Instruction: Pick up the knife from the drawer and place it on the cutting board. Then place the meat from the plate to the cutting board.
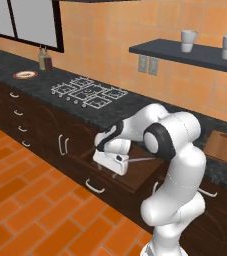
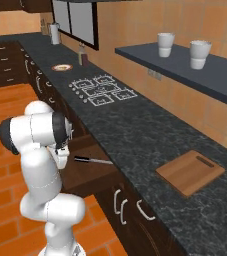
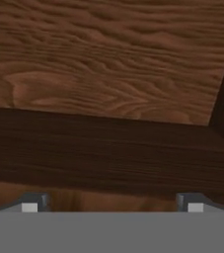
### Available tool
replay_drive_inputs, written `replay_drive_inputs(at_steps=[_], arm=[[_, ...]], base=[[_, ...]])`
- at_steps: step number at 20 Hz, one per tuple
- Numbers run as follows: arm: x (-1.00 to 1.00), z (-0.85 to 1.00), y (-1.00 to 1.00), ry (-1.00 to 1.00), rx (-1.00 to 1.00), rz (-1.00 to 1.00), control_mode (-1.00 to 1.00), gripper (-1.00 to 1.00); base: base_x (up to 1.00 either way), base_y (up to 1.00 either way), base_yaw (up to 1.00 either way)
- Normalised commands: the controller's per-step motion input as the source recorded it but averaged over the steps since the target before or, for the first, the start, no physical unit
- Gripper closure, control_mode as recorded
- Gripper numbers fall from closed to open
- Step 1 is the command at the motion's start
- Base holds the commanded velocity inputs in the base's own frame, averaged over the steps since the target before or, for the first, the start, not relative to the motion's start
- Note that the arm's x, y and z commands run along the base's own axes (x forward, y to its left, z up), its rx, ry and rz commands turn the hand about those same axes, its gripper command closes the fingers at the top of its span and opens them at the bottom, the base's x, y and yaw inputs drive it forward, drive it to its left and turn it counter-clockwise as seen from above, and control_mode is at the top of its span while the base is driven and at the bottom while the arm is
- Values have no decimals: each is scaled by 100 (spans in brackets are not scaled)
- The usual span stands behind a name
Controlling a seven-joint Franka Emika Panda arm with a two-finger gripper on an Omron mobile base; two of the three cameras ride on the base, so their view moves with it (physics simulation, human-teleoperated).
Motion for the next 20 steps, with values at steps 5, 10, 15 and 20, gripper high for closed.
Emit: replay_drive_inputs(at_steps=[5,10,15,20], arm=[[-55,-48,100,0,0,-5,-100,-100],[-53,-39,100,1,0,-7,-100,-100],[-16,-3,51,-2,-2,-6,-100,-100],[30,67,-34,-28,-9,2,-100,-100]], base=[[0,0,0],[0,0,0],[0,0,0],[0,0,0]])
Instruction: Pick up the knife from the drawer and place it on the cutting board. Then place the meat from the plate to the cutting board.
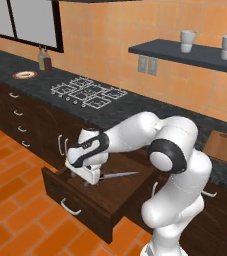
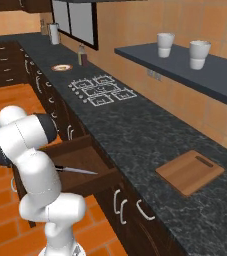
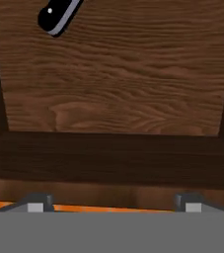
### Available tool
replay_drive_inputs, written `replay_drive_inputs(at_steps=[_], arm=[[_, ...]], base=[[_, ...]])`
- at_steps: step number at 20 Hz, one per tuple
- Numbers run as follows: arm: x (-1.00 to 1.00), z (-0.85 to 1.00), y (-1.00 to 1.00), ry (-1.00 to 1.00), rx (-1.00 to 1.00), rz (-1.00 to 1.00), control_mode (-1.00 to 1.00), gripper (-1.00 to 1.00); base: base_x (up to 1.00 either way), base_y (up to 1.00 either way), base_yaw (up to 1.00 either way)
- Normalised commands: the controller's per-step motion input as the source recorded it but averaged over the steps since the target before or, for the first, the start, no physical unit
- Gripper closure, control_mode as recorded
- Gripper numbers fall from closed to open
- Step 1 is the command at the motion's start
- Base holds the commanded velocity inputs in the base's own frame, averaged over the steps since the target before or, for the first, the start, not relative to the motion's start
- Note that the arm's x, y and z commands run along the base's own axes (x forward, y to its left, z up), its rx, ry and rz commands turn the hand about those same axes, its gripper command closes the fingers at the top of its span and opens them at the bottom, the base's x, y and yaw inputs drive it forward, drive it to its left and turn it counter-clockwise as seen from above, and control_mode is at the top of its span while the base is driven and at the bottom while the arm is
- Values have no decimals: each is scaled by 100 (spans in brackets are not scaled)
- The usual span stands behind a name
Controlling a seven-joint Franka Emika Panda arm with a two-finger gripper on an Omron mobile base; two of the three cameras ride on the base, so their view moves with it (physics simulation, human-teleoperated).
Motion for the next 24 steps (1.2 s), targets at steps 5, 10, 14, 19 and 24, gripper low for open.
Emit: replay_drive_inputs(at_steps=[5,10,14,19,24], arm=[[48,12,-81,-19,-10,27,-100,-100],[5,-1,-56,-11,-17,39,-100,-100],[11,-2,-56,-5,-16,64,-100,-100],[-1,-2,-46,-11,-3,90,-100,-100],[-21,-10,-31,-15,0,96,-100,-100]], base=[[0,0,0],[0,0,0],[0,0,0],[0,0,0],[0,0,0]])
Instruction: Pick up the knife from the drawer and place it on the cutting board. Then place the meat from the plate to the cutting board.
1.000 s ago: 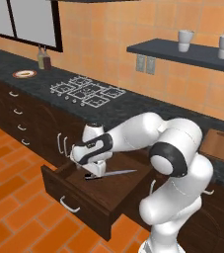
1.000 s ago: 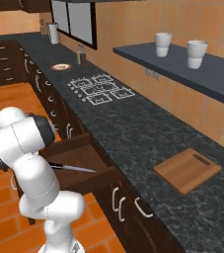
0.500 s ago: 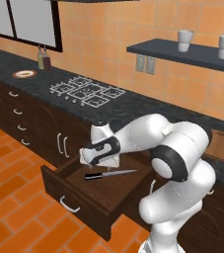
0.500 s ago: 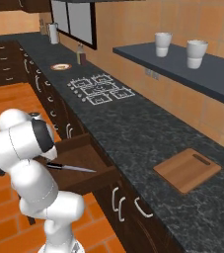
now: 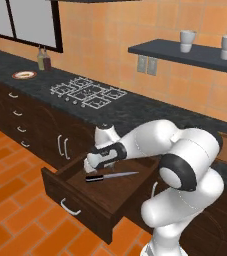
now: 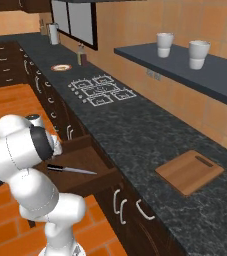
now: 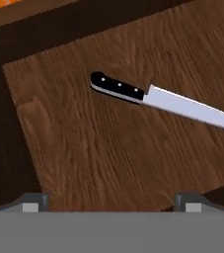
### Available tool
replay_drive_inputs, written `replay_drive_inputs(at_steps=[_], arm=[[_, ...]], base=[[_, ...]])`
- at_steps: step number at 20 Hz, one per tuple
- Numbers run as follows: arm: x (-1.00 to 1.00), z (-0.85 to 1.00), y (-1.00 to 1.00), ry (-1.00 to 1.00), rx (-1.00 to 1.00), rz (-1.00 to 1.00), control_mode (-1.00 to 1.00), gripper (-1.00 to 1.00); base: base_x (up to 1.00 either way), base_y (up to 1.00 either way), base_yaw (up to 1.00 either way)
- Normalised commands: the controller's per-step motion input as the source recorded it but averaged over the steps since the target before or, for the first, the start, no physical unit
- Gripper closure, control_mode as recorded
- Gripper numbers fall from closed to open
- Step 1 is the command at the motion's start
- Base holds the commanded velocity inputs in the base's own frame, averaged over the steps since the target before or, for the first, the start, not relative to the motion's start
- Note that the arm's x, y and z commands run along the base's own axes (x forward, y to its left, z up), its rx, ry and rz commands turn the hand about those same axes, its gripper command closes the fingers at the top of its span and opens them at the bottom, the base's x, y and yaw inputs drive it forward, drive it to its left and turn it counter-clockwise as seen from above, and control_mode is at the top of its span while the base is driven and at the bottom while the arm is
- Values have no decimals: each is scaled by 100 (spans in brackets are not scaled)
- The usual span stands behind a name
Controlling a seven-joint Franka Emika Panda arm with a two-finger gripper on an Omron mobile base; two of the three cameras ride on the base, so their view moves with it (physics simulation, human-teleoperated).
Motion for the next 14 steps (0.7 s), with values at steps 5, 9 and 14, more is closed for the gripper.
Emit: replay_drive_inputs(at_steps=[5,9,14], arm=[[5,-14,-54,-12,0,85,-100,-100],[12,-5,-34,-10,0,66,-100,-100],[6,-30,8,0,-10,8,-100,-100]], base=[[0,0,0],[0,0,0],[0,0,0]])
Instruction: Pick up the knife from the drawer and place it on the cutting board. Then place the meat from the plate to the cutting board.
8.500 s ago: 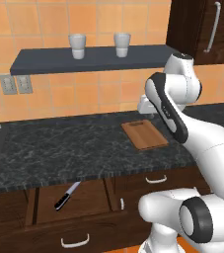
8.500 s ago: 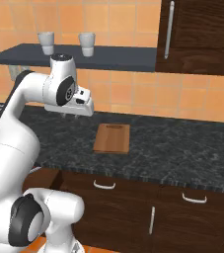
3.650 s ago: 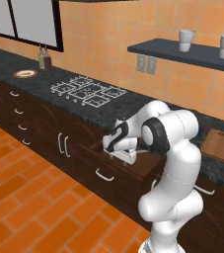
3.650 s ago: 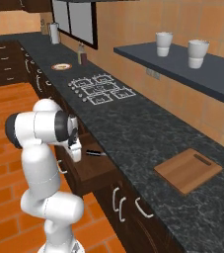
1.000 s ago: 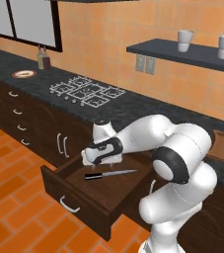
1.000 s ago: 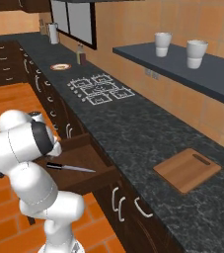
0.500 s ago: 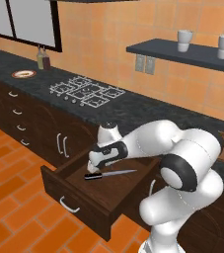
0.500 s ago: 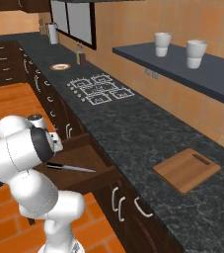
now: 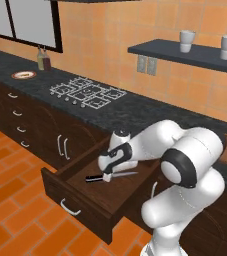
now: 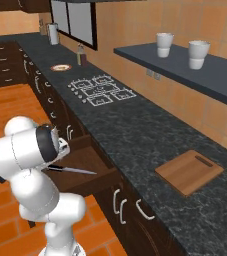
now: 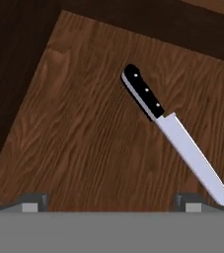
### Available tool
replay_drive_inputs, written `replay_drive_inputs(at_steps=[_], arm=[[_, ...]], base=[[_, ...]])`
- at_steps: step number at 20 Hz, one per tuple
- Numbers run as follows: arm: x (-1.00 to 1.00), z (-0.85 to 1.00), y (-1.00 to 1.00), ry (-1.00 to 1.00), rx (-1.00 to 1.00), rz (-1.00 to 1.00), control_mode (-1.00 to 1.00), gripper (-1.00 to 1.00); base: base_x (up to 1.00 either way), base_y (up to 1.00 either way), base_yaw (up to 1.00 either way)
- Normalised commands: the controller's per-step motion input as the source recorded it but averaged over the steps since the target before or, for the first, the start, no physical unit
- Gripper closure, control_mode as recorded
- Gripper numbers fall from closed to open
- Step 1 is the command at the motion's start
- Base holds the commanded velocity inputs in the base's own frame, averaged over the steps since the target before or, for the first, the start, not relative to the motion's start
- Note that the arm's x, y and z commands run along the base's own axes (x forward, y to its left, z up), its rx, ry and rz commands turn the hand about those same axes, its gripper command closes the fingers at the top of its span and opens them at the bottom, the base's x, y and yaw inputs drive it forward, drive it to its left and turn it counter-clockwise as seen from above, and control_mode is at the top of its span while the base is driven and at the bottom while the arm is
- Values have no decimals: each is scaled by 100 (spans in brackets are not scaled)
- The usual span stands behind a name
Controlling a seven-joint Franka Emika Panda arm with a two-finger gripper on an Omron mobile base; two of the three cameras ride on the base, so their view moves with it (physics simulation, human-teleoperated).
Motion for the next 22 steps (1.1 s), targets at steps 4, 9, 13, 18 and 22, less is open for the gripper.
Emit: replay_drive_inputs(at_steps=[4,9,13,18,22], arm=[[19,-3,47,-1,-6,-12,-100,-100],[38,-6,8,2,0,-6,-100,-100],[27,-26,0,0,-1,0,-100,-100],[0,-25,0,0,0,0,-100,-100],[4,-26,1,-2,0,-3,-100,-100]], base=[[0,0,0],[0,0,0],[0,0,0],[0,0,0],[0,0,0]])
